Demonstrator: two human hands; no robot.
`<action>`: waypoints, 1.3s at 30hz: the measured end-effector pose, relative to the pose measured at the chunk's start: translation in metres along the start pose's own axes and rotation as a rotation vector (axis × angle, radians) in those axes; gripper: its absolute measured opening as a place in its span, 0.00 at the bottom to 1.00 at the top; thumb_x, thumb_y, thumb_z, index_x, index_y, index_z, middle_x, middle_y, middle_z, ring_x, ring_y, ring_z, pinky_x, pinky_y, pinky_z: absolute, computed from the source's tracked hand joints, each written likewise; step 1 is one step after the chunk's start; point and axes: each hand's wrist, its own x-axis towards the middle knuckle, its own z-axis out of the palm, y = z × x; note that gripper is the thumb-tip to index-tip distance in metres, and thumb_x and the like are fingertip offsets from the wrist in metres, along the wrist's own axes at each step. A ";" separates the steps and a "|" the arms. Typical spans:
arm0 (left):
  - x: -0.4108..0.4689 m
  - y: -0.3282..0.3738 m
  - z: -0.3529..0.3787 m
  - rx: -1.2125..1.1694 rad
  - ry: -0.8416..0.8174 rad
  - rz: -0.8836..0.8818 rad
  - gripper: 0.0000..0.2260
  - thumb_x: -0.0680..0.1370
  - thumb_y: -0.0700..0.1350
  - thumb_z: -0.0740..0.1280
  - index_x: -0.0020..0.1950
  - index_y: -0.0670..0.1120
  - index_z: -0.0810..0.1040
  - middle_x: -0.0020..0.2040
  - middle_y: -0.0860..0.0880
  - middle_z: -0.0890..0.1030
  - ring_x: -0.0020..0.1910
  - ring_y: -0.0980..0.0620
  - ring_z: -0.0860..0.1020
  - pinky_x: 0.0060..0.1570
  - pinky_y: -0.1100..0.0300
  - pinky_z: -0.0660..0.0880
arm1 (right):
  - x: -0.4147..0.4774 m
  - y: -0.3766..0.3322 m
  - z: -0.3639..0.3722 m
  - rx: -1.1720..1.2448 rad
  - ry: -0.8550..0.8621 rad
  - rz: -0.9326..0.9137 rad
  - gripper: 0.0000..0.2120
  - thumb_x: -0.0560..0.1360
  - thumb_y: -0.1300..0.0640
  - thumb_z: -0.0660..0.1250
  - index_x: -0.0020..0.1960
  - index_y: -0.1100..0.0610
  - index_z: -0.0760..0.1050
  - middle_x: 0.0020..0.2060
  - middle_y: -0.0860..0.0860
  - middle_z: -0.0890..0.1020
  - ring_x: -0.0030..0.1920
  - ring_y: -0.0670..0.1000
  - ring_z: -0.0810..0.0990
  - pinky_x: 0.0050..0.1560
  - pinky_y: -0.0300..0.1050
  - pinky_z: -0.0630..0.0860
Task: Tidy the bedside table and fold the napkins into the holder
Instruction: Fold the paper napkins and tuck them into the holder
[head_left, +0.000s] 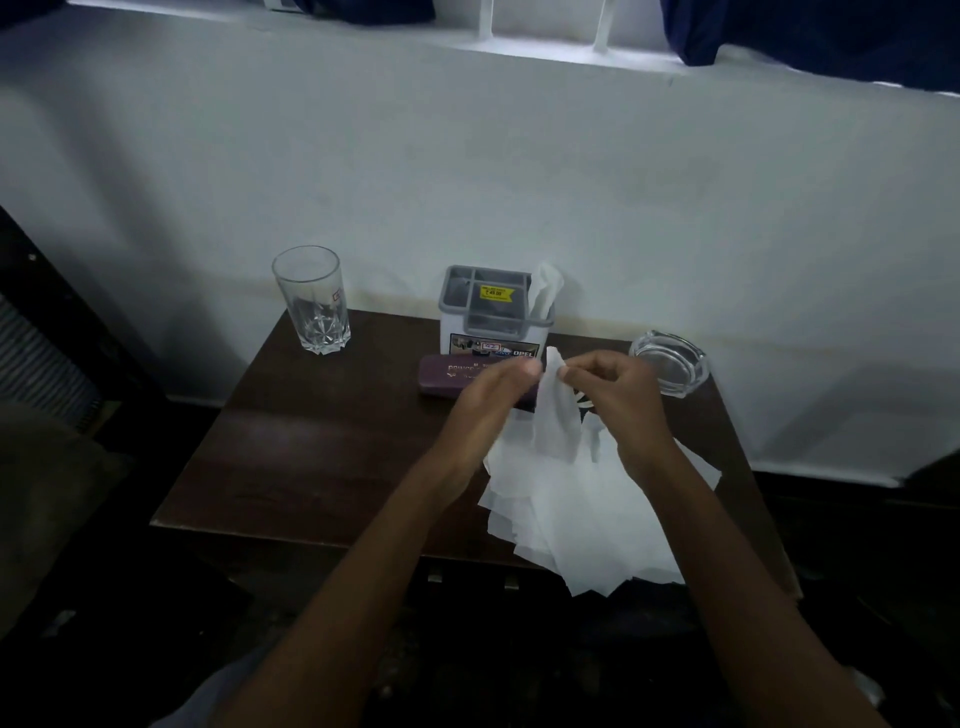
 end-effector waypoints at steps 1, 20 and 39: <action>-0.003 0.000 0.002 0.034 -0.050 0.026 0.20 0.76 0.52 0.66 0.67 0.50 0.71 0.61 0.54 0.77 0.61 0.54 0.75 0.57 0.61 0.72 | 0.000 -0.001 0.002 0.034 0.019 0.027 0.07 0.72 0.63 0.68 0.36 0.54 0.78 0.35 0.50 0.80 0.38 0.48 0.77 0.39 0.40 0.73; 0.000 0.011 -0.011 -0.385 0.027 -0.292 0.16 0.79 0.50 0.60 0.61 0.43 0.77 0.56 0.42 0.80 0.50 0.46 0.78 0.53 0.53 0.74 | -0.002 0.004 0.018 0.028 -0.036 0.056 0.04 0.72 0.64 0.69 0.39 0.58 0.78 0.35 0.51 0.80 0.35 0.46 0.76 0.33 0.31 0.75; 0.008 0.016 -0.044 -0.294 0.508 -0.204 0.07 0.80 0.45 0.58 0.55 0.44 0.72 0.38 0.49 0.75 0.36 0.51 0.74 0.38 0.59 0.72 | -0.009 0.057 0.044 -0.851 -0.478 -0.188 0.05 0.72 0.60 0.67 0.41 0.60 0.80 0.44 0.54 0.84 0.45 0.52 0.80 0.50 0.47 0.76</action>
